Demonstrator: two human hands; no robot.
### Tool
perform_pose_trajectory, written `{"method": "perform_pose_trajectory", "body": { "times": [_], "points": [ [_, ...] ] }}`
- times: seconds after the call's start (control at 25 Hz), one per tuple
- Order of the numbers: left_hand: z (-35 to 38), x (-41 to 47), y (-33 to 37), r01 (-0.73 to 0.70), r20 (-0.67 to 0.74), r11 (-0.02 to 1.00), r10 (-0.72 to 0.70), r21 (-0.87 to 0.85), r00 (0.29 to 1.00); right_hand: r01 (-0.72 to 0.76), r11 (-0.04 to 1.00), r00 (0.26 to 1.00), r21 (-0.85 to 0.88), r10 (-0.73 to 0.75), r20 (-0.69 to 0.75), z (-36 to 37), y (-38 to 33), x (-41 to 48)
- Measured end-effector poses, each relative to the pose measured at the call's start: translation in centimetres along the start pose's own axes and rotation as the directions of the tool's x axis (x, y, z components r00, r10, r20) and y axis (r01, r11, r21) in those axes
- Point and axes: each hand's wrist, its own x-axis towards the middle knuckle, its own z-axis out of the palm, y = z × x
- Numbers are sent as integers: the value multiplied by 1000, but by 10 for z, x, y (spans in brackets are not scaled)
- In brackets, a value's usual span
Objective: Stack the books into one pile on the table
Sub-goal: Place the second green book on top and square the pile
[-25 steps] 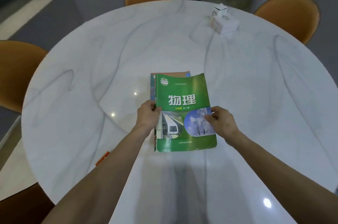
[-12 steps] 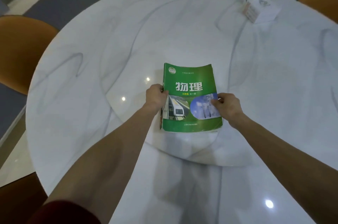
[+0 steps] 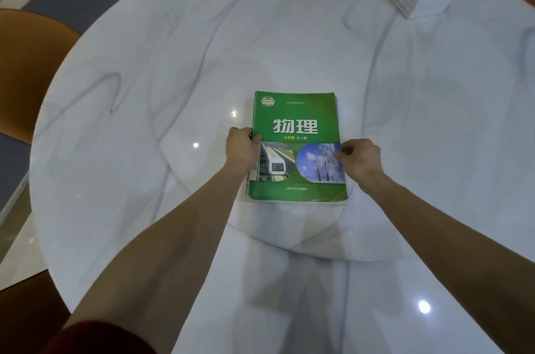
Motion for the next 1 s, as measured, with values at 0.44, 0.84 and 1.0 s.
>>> {"method": "perform_pose_trajectory", "body": {
  "times": [0.44, 0.84, 1.0],
  "points": [
    [10, -2, 8, -22, -6, 981, 24, 193, 1000, -36, 999, 997, -13, 35, -70, 4, -3, 5],
    [5, -11, 10, -22, 23, 950, 16, 311, 1000, 0, 988, 1000, -155, -3, -23, 0, -7, 4],
    [-16, -25, 3, -99, 22, 923, 98, 372, 995, 164, 924, 982, -344, -185, -27, -12, -17, -12]
  ]
}}
